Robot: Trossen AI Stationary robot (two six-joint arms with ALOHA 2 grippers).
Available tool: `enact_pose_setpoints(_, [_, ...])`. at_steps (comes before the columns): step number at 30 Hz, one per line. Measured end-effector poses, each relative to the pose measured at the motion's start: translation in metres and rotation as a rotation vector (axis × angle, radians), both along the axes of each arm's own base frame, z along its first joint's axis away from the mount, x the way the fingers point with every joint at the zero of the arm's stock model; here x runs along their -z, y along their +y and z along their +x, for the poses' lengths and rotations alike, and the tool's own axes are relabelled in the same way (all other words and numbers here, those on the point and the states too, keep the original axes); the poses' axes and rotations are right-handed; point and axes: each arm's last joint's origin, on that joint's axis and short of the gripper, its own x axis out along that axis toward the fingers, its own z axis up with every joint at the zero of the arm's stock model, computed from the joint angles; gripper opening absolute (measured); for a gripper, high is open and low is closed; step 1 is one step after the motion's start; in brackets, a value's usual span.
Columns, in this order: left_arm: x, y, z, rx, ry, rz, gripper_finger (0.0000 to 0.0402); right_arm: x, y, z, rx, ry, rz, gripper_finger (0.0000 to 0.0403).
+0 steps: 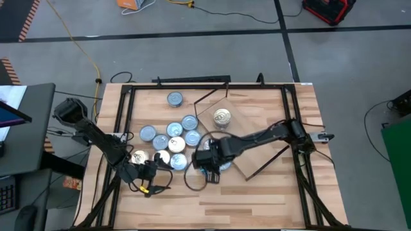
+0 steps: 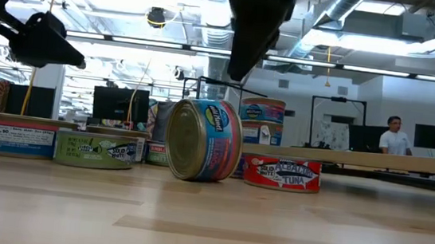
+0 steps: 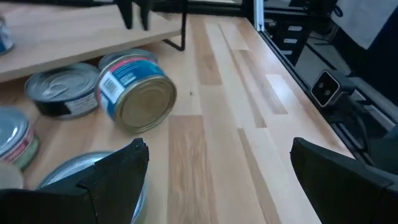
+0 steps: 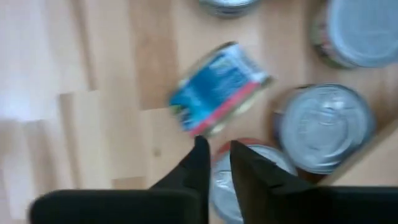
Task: Stack canned seafood by type on shelf
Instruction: Stack the blue tuna can on top of the blue tuna can on the shelf
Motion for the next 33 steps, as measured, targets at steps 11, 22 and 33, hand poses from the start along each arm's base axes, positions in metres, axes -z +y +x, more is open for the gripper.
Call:
enact_pose_setpoints(11, [-0.008, 0.002, 0.0, -0.043, -0.075, 0.086, 0.0377, -0.003, 0.041, 0.001, 0.201, -0.18, -0.015, 0.0296])
enact_pose_setpoints(22, [-0.008, 0.011, 0.008, -0.035, -0.079, 0.172, 0.0377, 0.03, 0.082, -0.006, 0.523, -0.319, -0.176, 0.031])
enact_pose_setpoints(33, [-0.011, 0.021, 0.018, 0.022, -0.095, 0.146, 0.0377, 0.046, 0.076, -0.004, 0.629, -0.256, -0.153, 0.031])
